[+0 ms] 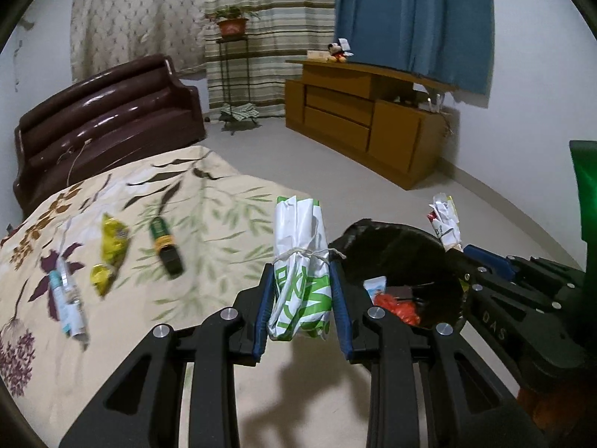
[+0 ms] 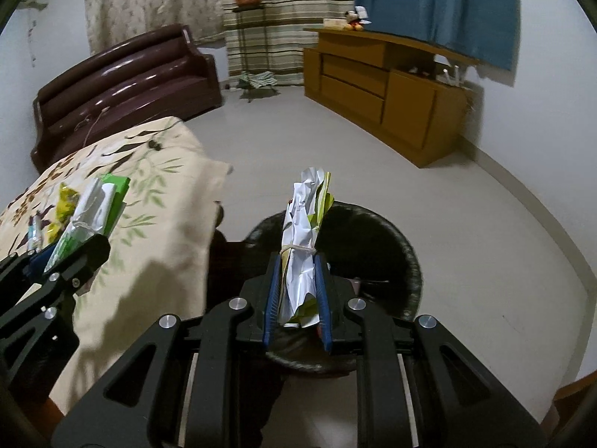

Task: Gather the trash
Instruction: 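Carry the white bundle and white-green bag over the bin and open both tools, then move both open tools back over the bed toward the toothpaste tubes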

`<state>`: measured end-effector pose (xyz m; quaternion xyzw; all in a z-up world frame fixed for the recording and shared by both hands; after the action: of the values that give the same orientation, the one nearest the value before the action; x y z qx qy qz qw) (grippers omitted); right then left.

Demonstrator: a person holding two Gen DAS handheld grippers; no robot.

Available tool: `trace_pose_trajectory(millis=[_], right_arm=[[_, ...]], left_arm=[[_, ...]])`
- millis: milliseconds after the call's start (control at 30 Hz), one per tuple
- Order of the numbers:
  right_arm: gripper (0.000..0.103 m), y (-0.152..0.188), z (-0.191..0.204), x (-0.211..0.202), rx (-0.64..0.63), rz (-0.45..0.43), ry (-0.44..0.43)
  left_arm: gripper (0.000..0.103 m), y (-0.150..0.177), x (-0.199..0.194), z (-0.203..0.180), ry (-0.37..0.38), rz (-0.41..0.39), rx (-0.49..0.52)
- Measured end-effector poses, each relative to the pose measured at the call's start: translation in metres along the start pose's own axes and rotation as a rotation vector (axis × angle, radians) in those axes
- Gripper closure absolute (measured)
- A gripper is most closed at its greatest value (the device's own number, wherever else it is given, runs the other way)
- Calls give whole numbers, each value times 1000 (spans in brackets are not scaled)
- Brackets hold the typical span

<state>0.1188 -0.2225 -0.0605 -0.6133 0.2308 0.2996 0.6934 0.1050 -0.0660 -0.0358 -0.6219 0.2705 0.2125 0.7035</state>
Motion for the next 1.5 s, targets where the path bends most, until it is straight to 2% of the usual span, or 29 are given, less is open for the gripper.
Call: trace_pose_trajectory(millis=[400,933,1033,1100,1167,1300,1500], right_arm=[[85,-5,-36,18,48,5,36],[83,-6,-53,37,94,18,59],[74,-6,-54,38,102,18,58],[65,-6,-55,37,106,13,63],[62,-5,-56,37,113,10,63],[54,-4,-57,34,122,9,67],[51,-3,-52,31,123,11,59]], left_arm=[[73,-13,46,-42,-10,38,74],[71,-20,59,-58,-23,51,99],[57,-21,59,-59,-28,48,94],[54,-21,58,-59,-29,44,90],[44,-21,58,-58,-29,42,87],[38,-20,55,-53,-24,39,69],[34,-15,44,-37,-40,40,57]])
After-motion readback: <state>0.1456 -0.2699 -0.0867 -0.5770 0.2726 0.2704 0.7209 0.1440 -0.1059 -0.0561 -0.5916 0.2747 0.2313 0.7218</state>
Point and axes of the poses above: each gripper's, at about its wrist camera, not at the fingertips, and x roughly the way its jaws point, z to its left, y to its underside, the point moved 3 cm from there along x, roughly the way its jaws point, and after that the axes turned 8 degrees about -y, right-handed, at the moved point
